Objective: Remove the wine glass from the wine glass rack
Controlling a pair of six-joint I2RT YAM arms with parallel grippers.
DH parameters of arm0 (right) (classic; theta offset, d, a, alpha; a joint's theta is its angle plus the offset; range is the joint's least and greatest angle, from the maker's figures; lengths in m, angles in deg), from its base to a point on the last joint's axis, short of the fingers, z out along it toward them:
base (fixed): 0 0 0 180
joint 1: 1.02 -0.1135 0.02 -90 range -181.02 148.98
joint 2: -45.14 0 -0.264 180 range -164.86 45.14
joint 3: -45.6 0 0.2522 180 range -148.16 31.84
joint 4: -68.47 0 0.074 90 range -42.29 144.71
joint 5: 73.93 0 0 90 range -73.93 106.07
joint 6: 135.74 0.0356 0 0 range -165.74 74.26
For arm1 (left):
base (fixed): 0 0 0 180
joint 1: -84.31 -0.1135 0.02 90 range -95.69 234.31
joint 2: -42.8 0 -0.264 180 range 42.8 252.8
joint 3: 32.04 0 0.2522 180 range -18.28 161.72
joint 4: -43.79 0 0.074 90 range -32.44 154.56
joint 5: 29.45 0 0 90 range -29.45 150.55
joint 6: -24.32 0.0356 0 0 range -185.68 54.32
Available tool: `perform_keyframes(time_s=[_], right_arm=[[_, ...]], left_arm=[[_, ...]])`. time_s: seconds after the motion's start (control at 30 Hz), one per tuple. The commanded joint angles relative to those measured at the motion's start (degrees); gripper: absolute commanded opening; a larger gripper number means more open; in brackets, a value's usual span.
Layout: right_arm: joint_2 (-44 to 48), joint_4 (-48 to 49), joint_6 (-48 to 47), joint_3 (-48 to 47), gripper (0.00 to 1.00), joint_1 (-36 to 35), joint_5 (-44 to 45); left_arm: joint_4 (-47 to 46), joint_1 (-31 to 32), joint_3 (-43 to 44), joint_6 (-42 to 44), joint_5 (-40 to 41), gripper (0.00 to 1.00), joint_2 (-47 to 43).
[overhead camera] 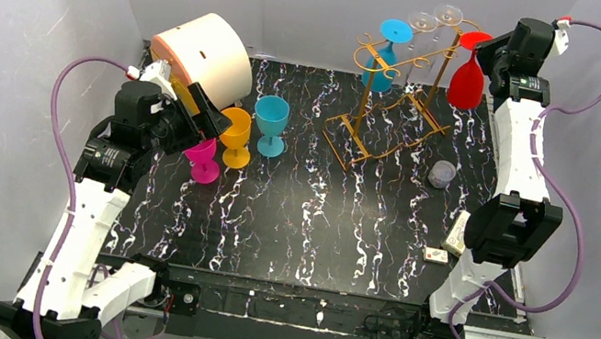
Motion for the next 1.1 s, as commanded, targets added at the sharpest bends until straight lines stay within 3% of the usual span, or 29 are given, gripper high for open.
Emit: perform_keyframes(time_s=[0.0, 0.07, 0.27, 0.43, 0.63, 0.77, 0.97, 1.07], right_arm=[[4.0, 3.7, 0.2, 0.0, 0.21, 0.1, -0.1], [4.2, 3.6, 1.3, 0.0, 0.33, 0.1, -0.8], [4.5, 3.2, 3.8, 0.1, 0.4, 0.1, -1.7], [5.4, 2.6, 4.8, 0.6, 0.32, 0.1, -1.7], [5.5, 2.1, 4.9, 0.6, 0.1, 0.1, -1.4], [6.4, 2.3, 5.3, 1.6, 0.19, 0.1, -1.8], [6.4, 2.0, 5.6, 1.2, 0.02, 0.2, -2.3], [6.5, 1.6, 6.0, 1.2, 0.01, 0.2, -2.8]], left_arm=[[0.3, -0.4, 1.3, 0.1, 0.3, 0.98, -0.7], [0.3, -0.4, 1.3, 0.1, 0.3, 0.98, -0.7], [0.6, -0.4, 1.3, 0.1, 0.1, 0.98, -0.9], [0.6, -0.4, 1.6, 0.2, -0.2, 0.98, -0.7], [0.6, -0.4, 1.9, 0.3, -0.8, 0.98, -0.3], [0.6, -0.4, 2.1, 0.2, -0.9, 0.98, -0.2], [0.5, -0.4, 2.2, 0.2, -1.0, 0.98, -0.4], [0.6, -0.4, 2.1, 0.1, -1.0, 0.98, -0.5]])
